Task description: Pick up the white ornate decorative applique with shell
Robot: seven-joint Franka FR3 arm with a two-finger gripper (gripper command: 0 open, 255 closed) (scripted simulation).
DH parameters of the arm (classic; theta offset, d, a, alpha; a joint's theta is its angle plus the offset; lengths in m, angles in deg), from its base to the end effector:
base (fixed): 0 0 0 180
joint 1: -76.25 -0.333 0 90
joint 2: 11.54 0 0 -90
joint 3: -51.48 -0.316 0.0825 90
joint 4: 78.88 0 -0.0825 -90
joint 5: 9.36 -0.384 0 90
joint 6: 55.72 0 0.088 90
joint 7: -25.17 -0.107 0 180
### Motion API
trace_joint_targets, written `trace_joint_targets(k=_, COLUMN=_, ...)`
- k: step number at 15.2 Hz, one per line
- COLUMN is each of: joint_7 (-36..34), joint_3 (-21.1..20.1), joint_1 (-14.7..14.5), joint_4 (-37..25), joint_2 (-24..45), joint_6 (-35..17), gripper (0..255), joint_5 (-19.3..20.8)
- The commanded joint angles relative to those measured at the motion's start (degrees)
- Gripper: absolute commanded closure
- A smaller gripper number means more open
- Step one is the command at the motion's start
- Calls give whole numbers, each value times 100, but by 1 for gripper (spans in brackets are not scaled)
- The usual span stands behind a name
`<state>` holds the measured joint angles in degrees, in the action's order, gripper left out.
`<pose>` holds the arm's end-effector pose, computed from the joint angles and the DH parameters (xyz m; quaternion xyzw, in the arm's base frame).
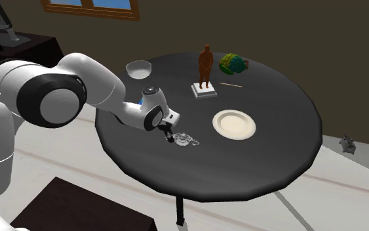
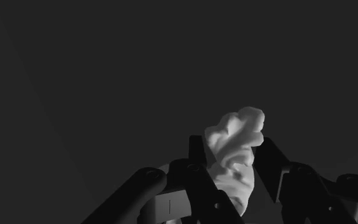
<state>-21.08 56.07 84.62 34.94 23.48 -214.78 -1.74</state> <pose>0.6094 -0.1327 0.1695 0.8968 -0.4303 0.0996 0.0239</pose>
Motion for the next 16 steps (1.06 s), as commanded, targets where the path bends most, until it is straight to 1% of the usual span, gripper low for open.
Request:
trace_joint_targets(k=1, joint_7=12, joint_3=-15, joint_1=-4, joint_4=47, joint_2=-77, joint_6=64, gripper=255, joint_5=-4)
trace_joint_targets(k=14, joint_7=113, joint_3=-51, joint_1=12, joint_4=156, joint_2=-898, joint_6=774, gripper=255, joint_5=-42)
trace_joint_targets(k=16, joint_7=114, joint_3=-52, joint_1=13, joint_4=157, joint_2=-908, joint_6=783, gripper=255, joint_5=-43)
